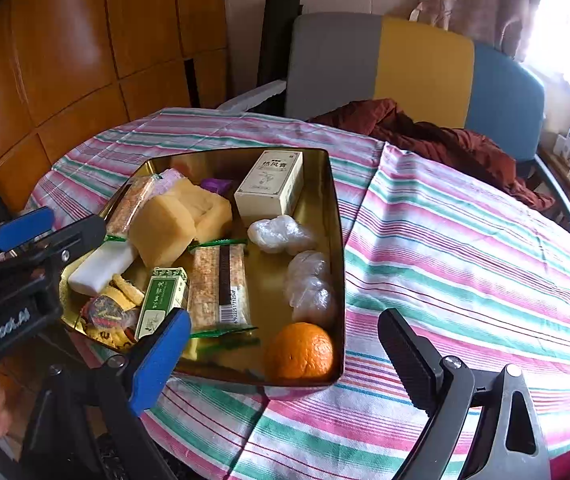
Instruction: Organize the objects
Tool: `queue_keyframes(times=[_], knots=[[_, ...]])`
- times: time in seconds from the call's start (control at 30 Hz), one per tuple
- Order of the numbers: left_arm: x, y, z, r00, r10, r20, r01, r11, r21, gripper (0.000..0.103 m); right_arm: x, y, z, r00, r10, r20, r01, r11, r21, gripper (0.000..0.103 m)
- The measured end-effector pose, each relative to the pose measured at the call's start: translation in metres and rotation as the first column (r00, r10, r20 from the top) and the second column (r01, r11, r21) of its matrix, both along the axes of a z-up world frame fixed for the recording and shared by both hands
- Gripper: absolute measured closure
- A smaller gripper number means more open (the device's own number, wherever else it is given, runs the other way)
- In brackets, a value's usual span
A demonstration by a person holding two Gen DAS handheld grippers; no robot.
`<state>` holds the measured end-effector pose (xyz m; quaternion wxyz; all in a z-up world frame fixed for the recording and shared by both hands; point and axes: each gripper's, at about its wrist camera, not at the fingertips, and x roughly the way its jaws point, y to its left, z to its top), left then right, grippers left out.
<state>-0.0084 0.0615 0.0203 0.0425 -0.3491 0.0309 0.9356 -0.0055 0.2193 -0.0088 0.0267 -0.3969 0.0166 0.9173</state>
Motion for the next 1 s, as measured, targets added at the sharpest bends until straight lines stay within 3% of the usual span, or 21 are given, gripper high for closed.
queue_keyframes(times=[0.27,1.0], knots=[[0.012,0.004,0.004,1.0,0.01,-0.016,-0.01,1.0,0.02,0.032,0.014,0.007,0.006,0.994,-0.077,-0.073,0.079,0.997,0.027,0.008],[0.017,0.009,-0.003,1.0,-0.029,-0.002,0.029,1.0,0.003,0.033,0.014,0.009,-0.001,0.994,-0.097,-0.045,0.099,0.995,0.034,0.007]])
